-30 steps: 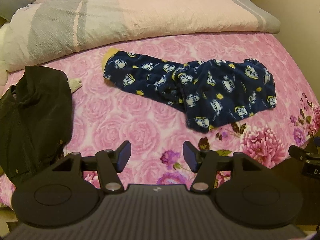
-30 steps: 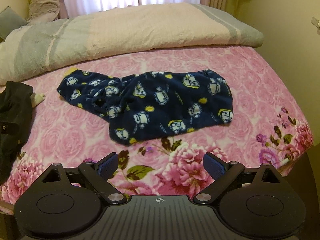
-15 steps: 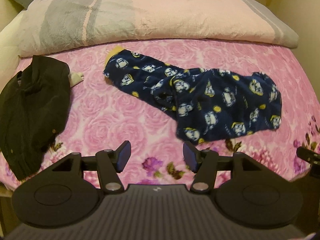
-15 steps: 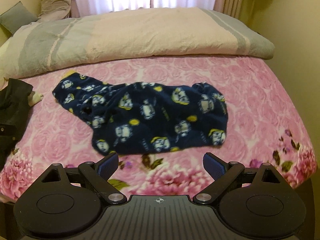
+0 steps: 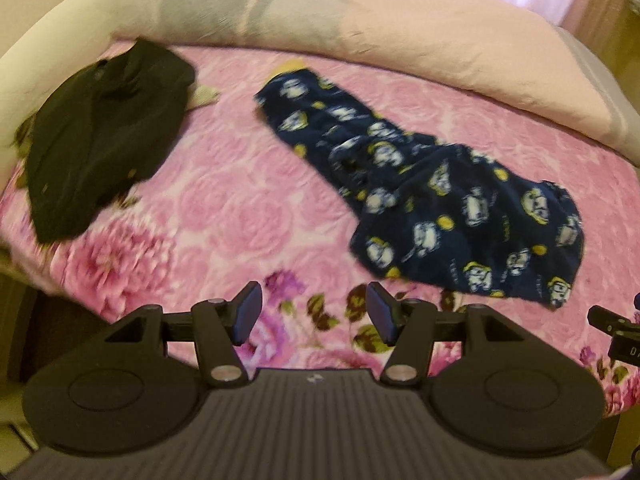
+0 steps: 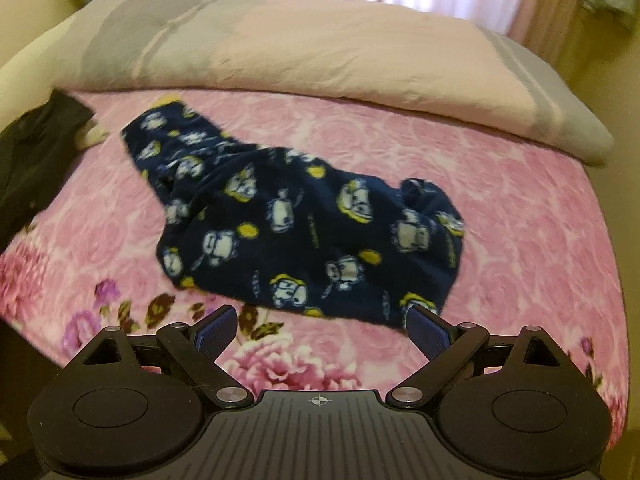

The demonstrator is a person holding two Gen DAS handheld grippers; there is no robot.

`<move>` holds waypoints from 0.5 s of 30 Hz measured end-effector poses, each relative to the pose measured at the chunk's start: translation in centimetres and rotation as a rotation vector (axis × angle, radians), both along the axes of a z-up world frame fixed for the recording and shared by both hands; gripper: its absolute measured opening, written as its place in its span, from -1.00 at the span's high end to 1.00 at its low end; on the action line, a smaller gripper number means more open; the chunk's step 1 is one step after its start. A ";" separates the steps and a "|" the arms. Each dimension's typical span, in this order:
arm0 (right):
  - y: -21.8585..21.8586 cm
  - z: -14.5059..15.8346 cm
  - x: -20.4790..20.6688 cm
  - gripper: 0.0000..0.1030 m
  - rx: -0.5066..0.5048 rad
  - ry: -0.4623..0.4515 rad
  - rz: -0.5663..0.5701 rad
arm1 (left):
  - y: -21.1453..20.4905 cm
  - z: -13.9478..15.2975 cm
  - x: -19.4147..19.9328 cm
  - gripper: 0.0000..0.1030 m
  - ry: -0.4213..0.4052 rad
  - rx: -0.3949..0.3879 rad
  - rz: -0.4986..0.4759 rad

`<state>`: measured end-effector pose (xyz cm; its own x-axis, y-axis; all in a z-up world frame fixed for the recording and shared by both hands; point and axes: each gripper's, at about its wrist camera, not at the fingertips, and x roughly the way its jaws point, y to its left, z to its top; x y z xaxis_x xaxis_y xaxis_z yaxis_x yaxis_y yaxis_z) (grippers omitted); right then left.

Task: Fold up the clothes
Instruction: 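Open both grippers and move them over the spread pants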

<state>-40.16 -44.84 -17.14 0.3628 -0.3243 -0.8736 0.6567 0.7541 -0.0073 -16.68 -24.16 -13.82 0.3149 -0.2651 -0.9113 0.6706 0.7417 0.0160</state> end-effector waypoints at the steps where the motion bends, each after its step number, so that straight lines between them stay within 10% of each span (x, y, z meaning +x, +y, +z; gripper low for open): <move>1: -0.1 -0.3 0.1 -0.83 0.005 0.002 0.011 | 0.4 -0.1 -0.1 -0.04 0.001 0.009 0.015; 15: -3.0 -1.4 -2.5 -0.83 0.013 -0.012 -0.062 | -4.7 -1.8 -0.5 -0.04 0.001 0.035 -0.072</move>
<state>-42.64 -47.85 -18.58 0.3532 -0.3347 -0.8736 0.7019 0.7122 0.0109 -17.16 -28.90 -15.60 0.2955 -0.2547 -0.9208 0.7223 0.6904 0.0408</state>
